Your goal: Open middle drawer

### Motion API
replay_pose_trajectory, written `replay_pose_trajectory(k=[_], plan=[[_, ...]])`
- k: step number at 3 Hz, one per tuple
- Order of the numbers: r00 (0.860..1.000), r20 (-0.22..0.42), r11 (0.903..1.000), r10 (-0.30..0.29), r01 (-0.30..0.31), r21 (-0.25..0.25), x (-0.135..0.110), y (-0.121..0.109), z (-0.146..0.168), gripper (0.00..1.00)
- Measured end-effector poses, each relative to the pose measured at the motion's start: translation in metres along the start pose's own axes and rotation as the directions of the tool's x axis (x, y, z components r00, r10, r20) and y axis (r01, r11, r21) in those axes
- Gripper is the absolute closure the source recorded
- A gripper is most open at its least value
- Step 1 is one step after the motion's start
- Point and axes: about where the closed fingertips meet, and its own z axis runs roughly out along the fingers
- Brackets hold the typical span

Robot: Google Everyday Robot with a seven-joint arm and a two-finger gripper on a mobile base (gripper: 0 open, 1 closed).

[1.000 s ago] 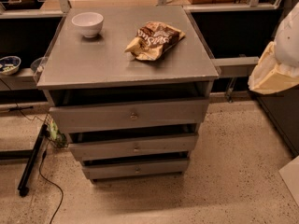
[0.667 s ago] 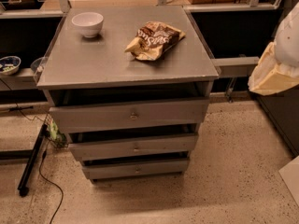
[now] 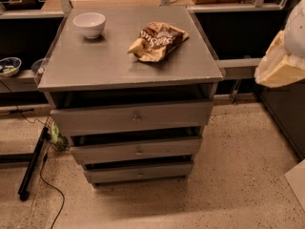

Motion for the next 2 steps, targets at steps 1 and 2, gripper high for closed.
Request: replay_pose_trajectory(k=[1,2], plan=[[0.999,-0.008,0.995,-0.043,0.044,0.089,-0.014,-0.013,-0.006,1.0],[0.999,-0.027,0.9937,-0.04,0.043,0.104,-0.018,-0.021,0.037,1.0]])
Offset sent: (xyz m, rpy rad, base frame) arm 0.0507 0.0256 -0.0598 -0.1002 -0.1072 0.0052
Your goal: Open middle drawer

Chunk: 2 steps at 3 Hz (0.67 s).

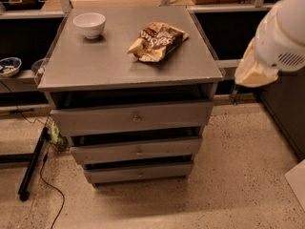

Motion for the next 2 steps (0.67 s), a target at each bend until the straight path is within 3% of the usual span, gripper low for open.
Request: replay_pose_trajectory(k=[2], plan=[[0.999,-0.004,0.9962,0.034,-0.034,-0.08,0.002,-0.005,0.07,1.0]])
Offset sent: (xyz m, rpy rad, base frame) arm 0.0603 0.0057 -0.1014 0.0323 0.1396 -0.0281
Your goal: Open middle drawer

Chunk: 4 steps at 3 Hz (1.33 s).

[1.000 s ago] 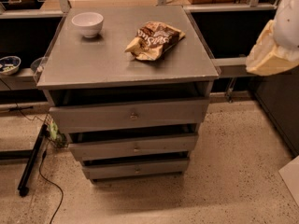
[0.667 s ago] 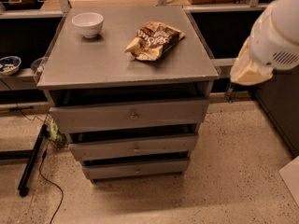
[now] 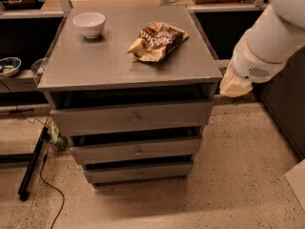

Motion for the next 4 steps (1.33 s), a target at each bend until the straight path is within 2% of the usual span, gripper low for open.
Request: replay_pose_trajectory(k=[1,2,3,4], plan=[[1.0,-0.003,0.9974,0.0,0.0,-0.072,-0.013,-0.028,0.065,1.0],[1.0,-0.003,0.9974,0.0,0.0,-0.072,-0.013,-0.028,0.065,1.0],[1.0,0.002,0.999,0.014,-0.014,-0.042,-0.012,-0.023,0.066,1.0],[0.997,0.024,0.9974,0.067,-0.066,-0.029,-0.006,-0.01,0.081,1.0]])
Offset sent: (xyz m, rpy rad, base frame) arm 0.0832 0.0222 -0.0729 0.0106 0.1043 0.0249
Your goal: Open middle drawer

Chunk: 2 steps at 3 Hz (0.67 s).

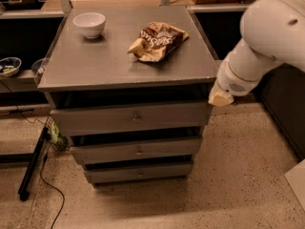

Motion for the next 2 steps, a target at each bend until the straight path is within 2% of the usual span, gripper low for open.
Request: replay_pose_trajectory(k=[1,2], plan=[[0.997,0.04,0.9971,0.073,-0.072,-0.024,0.008,0.003,0.029,1.0],[0.989,0.08,0.9903,0.124,-0.118,-0.072,0.012,0.007,0.055,1.0]])
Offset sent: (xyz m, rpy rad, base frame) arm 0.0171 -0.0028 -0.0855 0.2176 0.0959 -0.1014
